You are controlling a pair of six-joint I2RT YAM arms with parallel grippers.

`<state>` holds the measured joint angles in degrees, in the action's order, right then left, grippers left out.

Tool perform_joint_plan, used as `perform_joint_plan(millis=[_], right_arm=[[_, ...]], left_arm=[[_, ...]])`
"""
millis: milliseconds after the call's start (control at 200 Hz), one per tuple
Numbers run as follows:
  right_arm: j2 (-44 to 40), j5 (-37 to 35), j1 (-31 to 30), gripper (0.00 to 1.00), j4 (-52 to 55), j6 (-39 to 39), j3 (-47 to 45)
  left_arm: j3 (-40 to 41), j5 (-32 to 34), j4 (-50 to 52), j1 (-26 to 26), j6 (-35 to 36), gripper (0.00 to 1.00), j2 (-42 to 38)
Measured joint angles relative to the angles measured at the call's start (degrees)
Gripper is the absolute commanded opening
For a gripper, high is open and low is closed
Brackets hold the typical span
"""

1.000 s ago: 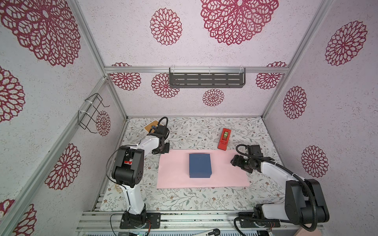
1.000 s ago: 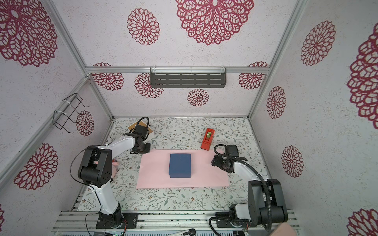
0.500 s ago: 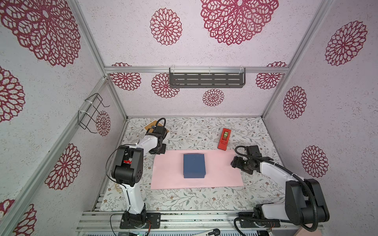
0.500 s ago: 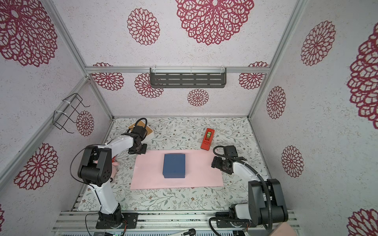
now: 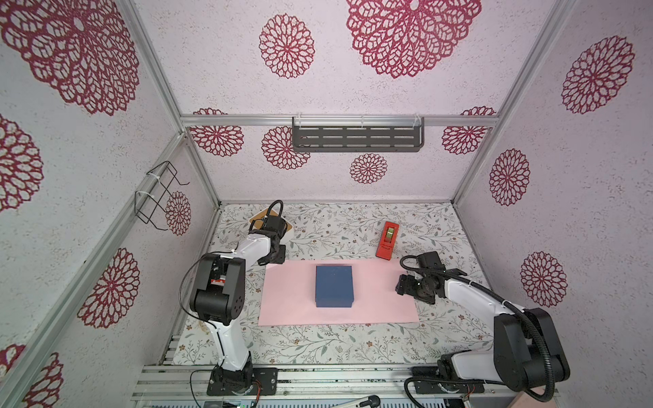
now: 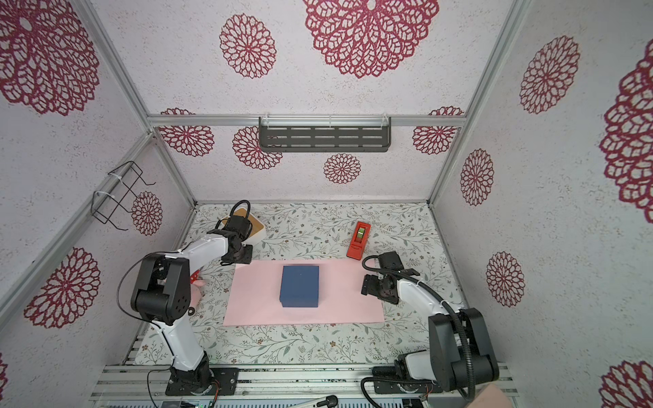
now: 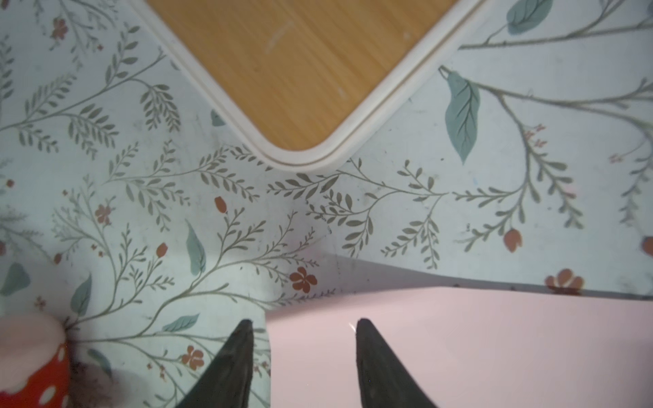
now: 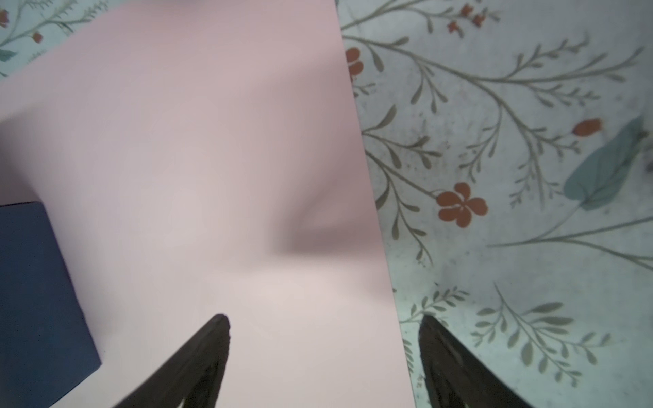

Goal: Wrap a gift box in wrapping paper
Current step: Move the wrapping paper to the center of the table, then move the gift box onto the wrapping paper.

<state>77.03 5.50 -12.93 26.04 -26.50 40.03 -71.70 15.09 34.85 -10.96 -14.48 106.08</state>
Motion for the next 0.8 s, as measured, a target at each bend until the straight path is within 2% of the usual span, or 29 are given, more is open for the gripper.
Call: perform_joint_plan(millis=[165,235,320,370,440,605,800], right_arm=[[-0.4,-0.7,-0.5,0.88,2.5,0.7,0.9],[-0.5,0.5,-2.7,0.86,1.7,1.6,1.6],[-0.8,2.8,-8.0,0.82,-0.8,3.2,2.2],[-0.8,4.1,-11.2,0.81,-2.5,4.3,2.5],[-0.8,5.4,-15.3,0.81,-4.8,6.5,2.5],[-3.3,5.9,-23.2,0.85,-11.0,10.9,-0.5],[-3.9,3.5,-30.5,0.89,-16.9,14.6,-3.3]], left_arm=[[8.5,-3.8,-4.7,-0.4,-4.7,0.77,-13.3],[13.8,-9.6,-8.7,-0.7,-7.6,0.78,-20.0],[19.5,-17.7,-13.0,-1.2,-11.2,0.78,-25.3],[21.6,-22.1,-14.3,-2.0,-13.1,0.79,-26.4],[22.9,-24.7,-14.2,-4.7,-14.5,0.79,-26.4],[24.0,-26.6,-12.9,-10.8,-15.9,0.80,-27.4],[31.0,-26.5,-13.9,-11.3,-19.9,0.79,-30.6]])
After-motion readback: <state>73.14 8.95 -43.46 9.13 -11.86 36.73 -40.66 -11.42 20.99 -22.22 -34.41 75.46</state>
